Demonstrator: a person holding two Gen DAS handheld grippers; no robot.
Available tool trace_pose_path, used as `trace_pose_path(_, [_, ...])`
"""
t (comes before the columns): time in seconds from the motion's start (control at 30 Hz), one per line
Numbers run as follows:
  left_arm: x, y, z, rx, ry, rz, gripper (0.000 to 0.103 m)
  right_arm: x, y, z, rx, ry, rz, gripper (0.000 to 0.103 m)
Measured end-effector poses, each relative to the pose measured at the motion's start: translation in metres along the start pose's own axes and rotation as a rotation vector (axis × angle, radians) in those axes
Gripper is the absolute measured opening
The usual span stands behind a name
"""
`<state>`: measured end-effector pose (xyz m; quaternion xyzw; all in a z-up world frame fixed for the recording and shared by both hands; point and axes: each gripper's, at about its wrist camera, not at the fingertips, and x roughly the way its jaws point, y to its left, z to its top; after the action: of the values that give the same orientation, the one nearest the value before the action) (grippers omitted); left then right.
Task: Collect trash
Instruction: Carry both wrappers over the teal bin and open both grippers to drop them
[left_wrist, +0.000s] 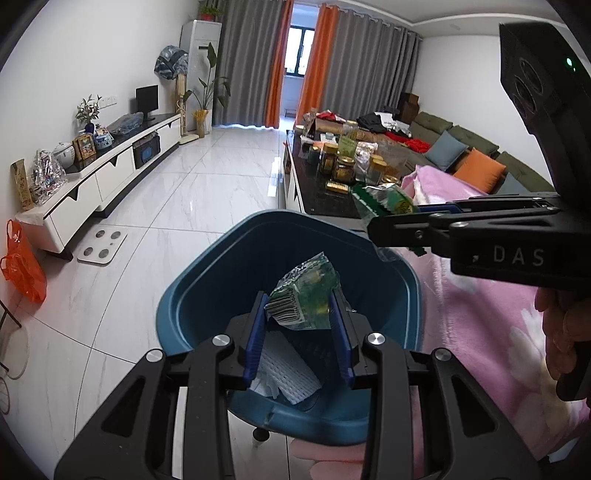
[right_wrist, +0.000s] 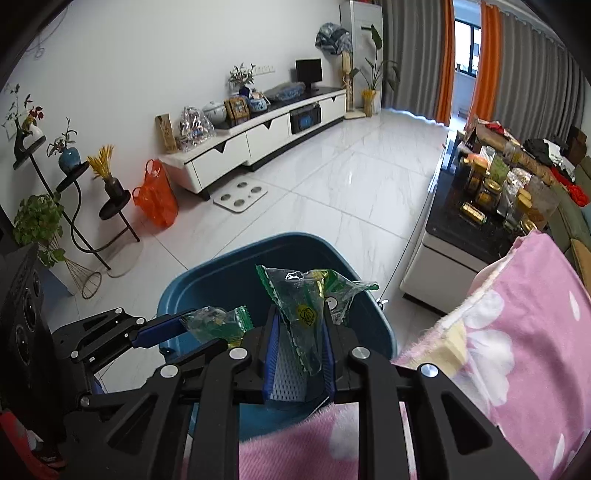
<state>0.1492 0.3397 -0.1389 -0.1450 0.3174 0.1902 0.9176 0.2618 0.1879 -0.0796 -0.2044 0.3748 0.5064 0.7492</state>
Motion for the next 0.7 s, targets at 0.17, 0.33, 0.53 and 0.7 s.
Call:
trace_pose_path(0.17, [0.021, -0.004, -0.003, 0.009, 0.034, 0.005, 0.034, 0.012, 0.006, 0.002, -0.006, 0.037, 0.001, 0.020])
trace_pose_path(0.33, [0.038, -0.004, -0.005, 0.024, 0.053, 0.024, 0.038, 0.019, 0.004, 0.002, 0.000, 0.058, -0.010, 0.025])
trace_pose_path(0.53, [0.038, -0.011, -0.002, 0.025, 0.051, 0.035, 0.048, 0.019, -0.002, 0.004, 0.021, 0.049, -0.023, 0.033])
trace_pose_path(0.7, [0.029, -0.008, -0.003, 0.030, 0.029, 0.047, 0.059, 0.015, -0.003, 0.005, 0.032, 0.029, -0.023, 0.041])
